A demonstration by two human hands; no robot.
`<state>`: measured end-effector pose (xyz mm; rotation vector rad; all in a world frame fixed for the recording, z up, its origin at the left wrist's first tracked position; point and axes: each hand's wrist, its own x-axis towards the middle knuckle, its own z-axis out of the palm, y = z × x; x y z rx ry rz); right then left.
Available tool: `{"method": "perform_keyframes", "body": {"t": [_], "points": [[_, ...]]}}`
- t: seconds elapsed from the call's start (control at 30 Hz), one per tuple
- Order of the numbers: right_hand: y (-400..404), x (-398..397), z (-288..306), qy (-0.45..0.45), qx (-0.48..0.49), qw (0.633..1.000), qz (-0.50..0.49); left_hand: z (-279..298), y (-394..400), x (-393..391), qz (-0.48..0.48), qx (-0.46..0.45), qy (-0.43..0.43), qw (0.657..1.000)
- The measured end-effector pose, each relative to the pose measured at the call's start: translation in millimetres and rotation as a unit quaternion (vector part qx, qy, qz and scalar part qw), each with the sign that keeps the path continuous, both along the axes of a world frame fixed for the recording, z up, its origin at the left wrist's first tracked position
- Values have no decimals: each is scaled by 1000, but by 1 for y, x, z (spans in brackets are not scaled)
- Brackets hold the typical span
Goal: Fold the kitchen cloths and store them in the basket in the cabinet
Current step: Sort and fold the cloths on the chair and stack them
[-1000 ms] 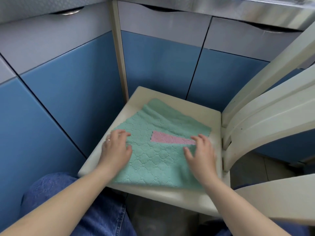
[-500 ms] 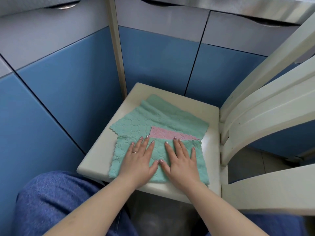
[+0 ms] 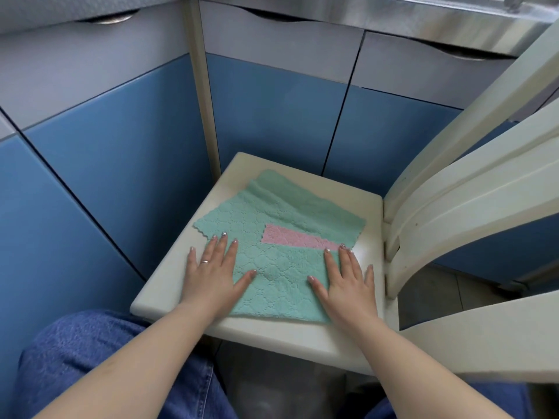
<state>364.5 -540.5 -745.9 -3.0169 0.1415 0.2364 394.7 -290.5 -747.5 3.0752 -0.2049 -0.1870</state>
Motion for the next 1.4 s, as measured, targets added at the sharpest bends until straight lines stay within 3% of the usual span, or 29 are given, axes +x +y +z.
{"method": "perform_keyframes", "body": {"t": [0.1,0.17,0.27,0.37,0.53,0.73,0.93,1.1,1.3,1.4], "points": [[-3,1,9,4,-14,1000,19,2,5,0,22,-18,23,999],[2,10,18,-39,-20,997,61,5,10,1,41,-43,28,998],[23,36,31,-93,3,983,158,10,25,2,78,-113,21,990],[52,61,37,-69,9,976,208,18,45,0,117,-201,11,972],[73,85,41,-4,2,977,215,24,66,-6,143,-264,20,954],[73,83,53,4,24,966,257,28,71,-4,161,-284,32,945],[64,67,91,-80,42,948,306,38,66,-4,200,-363,-2,910],[61,62,132,-146,155,941,264,57,43,-2,277,-517,-12,810],[61,57,144,-151,365,912,109,84,-8,-4,257,-718,185,620],[58,51,139,-152,446,882,24,85,-23,-8,206,-750,237,581]]}}
